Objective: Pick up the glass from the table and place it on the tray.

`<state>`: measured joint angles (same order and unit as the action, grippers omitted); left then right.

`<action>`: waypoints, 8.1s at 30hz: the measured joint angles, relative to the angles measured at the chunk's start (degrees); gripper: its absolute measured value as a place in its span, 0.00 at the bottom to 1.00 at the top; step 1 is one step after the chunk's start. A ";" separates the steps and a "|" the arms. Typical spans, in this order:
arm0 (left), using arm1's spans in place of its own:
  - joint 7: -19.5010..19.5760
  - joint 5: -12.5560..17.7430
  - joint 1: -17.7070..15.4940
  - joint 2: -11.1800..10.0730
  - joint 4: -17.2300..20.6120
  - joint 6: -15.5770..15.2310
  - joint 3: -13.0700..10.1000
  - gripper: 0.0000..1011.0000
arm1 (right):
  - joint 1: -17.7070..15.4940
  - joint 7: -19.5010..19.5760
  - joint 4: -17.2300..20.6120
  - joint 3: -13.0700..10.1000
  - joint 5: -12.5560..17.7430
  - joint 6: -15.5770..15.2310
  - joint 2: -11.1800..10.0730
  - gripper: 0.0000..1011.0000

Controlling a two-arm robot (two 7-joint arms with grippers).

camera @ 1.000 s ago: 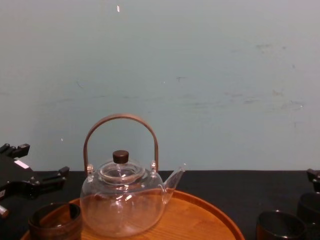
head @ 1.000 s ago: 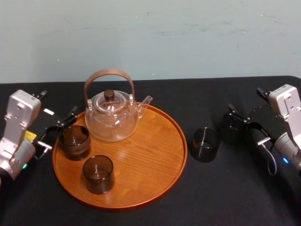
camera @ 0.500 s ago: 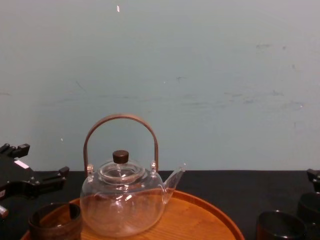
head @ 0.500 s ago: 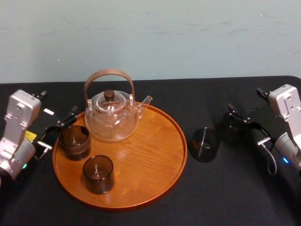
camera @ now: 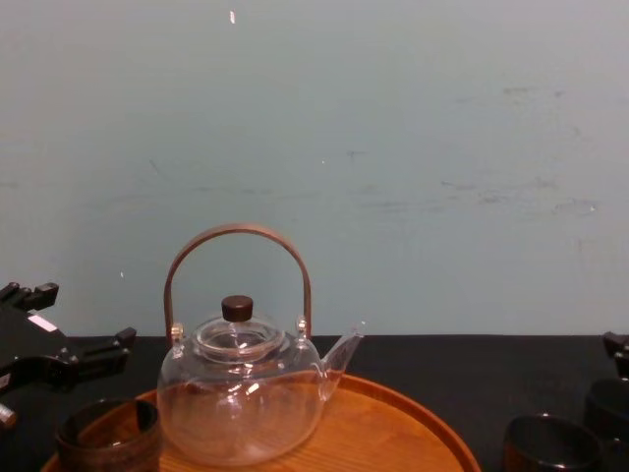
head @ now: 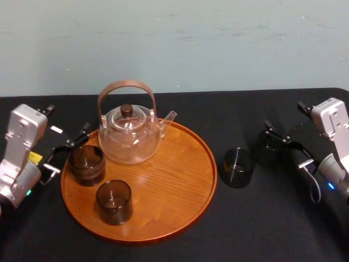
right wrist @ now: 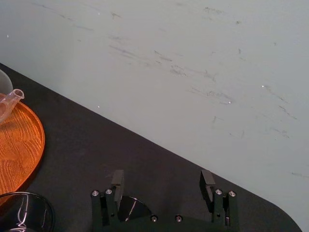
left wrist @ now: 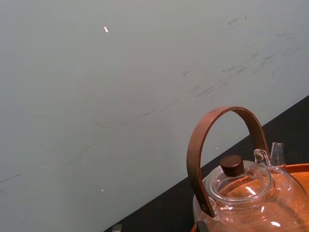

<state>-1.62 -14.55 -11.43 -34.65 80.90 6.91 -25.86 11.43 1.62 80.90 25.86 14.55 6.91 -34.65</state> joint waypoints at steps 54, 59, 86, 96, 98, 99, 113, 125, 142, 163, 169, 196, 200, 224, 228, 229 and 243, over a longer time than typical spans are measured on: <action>0.00 0.00 0.00 0.00 0.00 0.00 0.00 0.99 | -20.60 -11.50 18.85 -13.11 8.13 -7.10 -6.46 0.99; 0.00 0.00 0.00 0.00 0.00 0.00 0.00 0.99 | -21.68 -12.49 19.46 -13.57 8.27 -7.89 -6.25 0.99; 0.00 0.00 0.00 0.00 0.00 0.00 0.00 0.99 | -21.76 -20.00 20.87 -13.42 9.69 -16.40 -3.73 0.99; 0.00 0.00 0.00 0.00 0.00 0.00 0.00 0.99 | -19.11 -21.29 20.32 -13.33 10.07 -21.62 -2.28 0.99; 0.00 0.00 0.00 0.00 0.00 0.00 0.00 0.99 | -18.37 -21.61 20.02 -13.06 10.10 -22.34 -2.09 0.99; 0.00 0.00 0.00 0.00 0.00 0.00 0.00 0.99 | -18.13 -21.72 19.91 -12.97 10.10 -22.52 -2.03 0.99; 0.00 0.00 0.00 0.00 0.00 0.00 0.00 0.99 | -13.40 -22.00 16.93 -10.50 8.58 -24.55 -0.27 0.99; 0.00 0.00 0.00 0.00 0.00 0.00 0.00 0.99 | -10.25 -21.88 14.44 -9.18 7.04 -25.36 1.47 0.99; 0.00 0.00 0.00 0.00 0.00 0.00 0.00 0.99 | -7.59 -22.80 12.18 -8.30 6.34 -25.96 2.58 0.99; 0.00 0.00 0.00 0.00 0.00 0.00 0.00 0.99 | -4.62 -23.86 9.68 -6.80 6.11 -26.74 3.53 0.99; 0.00 0.00 0.00 0.00 0.00 0.00 0.00 0.99 | -3.99 -23.85 9.04 -6.52 5.97 -26.95 3.76 0.99; 0.00 0.00 0.00 0.00 0.00 0.00 0.00 0.99 | -1.80 -24.24 7.18 -4.76 4.83 -27.74 4.64 0.99; 0.00 0.00 0.00 0.00 0.00 0.00 0.00 0.99 | -1.82 -24.23 7.18 -4.83 4.88 -27.74 4.62 0.99; 0.00 0.00 0.00 0.00 0.00 0.00 0.00 0.99 | -1.91 -24.22 7.24 -5.01 5.10 -27.68 4.59 0.89; 0.00 0.00 0.00 0.00 0.00 0.00 0.00 0.99 | -2.24 -24.95 7.72 -5.25 5.49 -26.79 4.13 0.89; 0.00 0.00 0.00 0.00 0.00 0.00 0.00 0.99 | -2.43 -25.44 8.12 -5.41 5.80 -26.45 3.83 0.89; 0.00 0.00 0.00 0.00 0.00 0.00 0.00 0.99 | -3.80 -27.66 14.03 -6.73 9.19 -24.79 0.56 0.89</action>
<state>-1.62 -14.55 -11.43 -34.65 80.90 6.91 -25.86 7.63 -26.04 94.93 19.14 23.74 -17.88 -34.09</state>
